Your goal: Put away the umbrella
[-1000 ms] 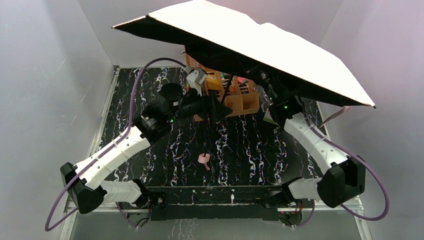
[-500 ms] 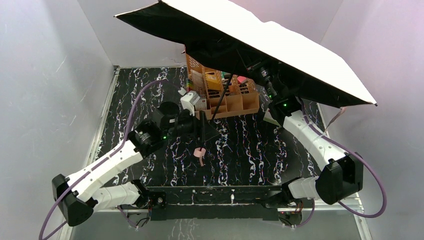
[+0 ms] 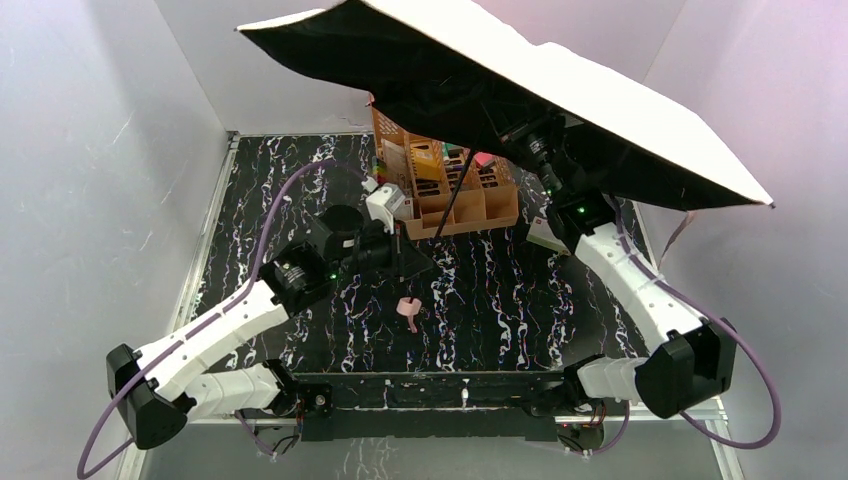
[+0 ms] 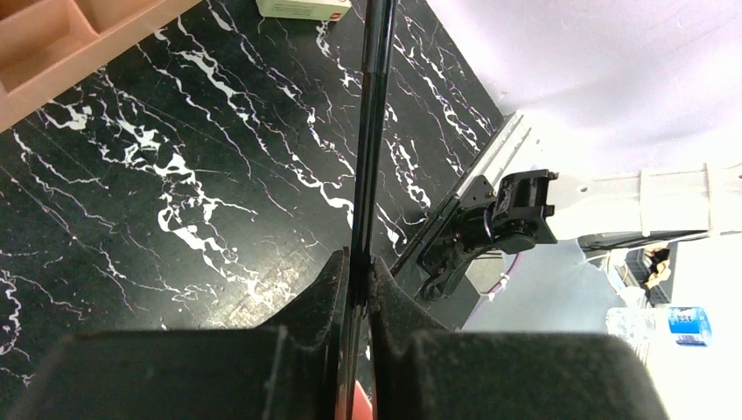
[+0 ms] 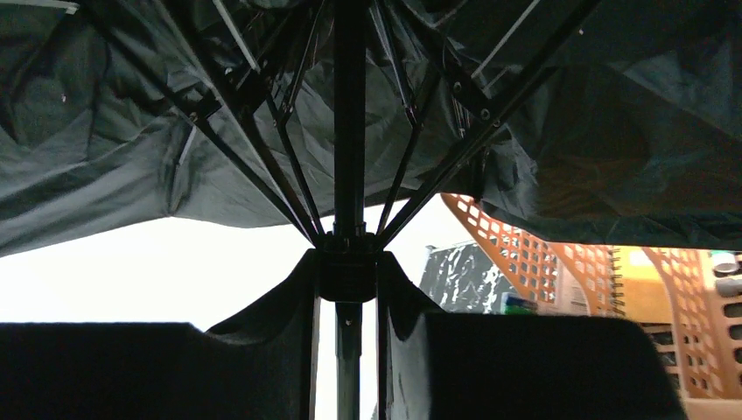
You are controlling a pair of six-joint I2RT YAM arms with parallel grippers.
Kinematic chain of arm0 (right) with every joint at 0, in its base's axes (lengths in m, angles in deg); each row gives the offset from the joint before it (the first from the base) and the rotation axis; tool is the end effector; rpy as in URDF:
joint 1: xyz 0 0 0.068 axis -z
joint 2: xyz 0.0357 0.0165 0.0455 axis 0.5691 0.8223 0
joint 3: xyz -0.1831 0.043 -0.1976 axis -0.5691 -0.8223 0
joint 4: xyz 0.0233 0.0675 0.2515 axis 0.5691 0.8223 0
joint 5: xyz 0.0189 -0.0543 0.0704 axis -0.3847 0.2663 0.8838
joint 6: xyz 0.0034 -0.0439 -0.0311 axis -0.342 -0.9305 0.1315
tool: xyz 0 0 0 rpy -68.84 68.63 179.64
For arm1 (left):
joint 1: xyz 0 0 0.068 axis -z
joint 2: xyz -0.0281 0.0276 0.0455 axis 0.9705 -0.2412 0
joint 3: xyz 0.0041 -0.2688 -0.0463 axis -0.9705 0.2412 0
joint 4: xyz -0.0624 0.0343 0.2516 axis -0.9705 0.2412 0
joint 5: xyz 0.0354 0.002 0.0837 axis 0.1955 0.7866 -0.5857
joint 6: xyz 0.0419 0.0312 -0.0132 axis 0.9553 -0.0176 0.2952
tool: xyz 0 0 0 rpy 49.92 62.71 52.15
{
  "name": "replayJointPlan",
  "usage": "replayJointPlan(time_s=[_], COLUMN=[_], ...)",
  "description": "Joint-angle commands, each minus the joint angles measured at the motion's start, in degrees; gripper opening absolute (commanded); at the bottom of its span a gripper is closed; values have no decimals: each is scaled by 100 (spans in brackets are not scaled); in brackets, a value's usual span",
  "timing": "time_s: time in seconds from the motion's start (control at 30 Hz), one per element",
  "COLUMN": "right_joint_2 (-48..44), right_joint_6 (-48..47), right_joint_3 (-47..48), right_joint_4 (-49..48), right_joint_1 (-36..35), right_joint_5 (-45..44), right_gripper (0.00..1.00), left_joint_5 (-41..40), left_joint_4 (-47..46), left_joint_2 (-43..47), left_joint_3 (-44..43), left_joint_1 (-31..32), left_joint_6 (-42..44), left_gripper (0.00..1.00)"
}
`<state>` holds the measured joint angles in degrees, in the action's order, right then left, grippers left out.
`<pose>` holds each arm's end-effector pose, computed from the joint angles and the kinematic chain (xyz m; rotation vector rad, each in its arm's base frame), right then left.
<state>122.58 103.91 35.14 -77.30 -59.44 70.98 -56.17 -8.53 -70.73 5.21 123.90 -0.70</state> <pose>0.2754 0.1250 0.4313 0.4176 1.2899 1.1901 0.1587 -0.1867 0.3621 0.4474 1.9080 -1.1499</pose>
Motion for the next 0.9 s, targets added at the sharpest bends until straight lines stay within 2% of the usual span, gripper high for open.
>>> replayJointPlan(time_s=[0.0,0.1,0.27,0.67,0.87], right_joint_2=[-721,-1076,-1297,-1533,-1502], right_joint_6=[-469,-398,-271,-370,-383], right_joint_3=[-375,-1100,-1540,-1476,-1340], right_joint_4=[985,1107,1119,937,287], right_joint_1=[-617,-1134,-1339,-1339,-1330], right_joint_5=[500,305,162,-589,-1249], right_gripper=[0,0,0,0,0], left_joint_5=[-841,-985,-813,-680,-455], left_joint_4=[-1318,-1721,-1651,-1553,-987], left_joint_2=[-220,-460,-915,-834,-666], left_joint_3=[-878,-1380,-2040,-1885,-1661], left_joint_1=[-39,-34,-36,-38,-33], left_joint_6=[301,563,852,749,545], left_gripper=[0,0,0,0,54])
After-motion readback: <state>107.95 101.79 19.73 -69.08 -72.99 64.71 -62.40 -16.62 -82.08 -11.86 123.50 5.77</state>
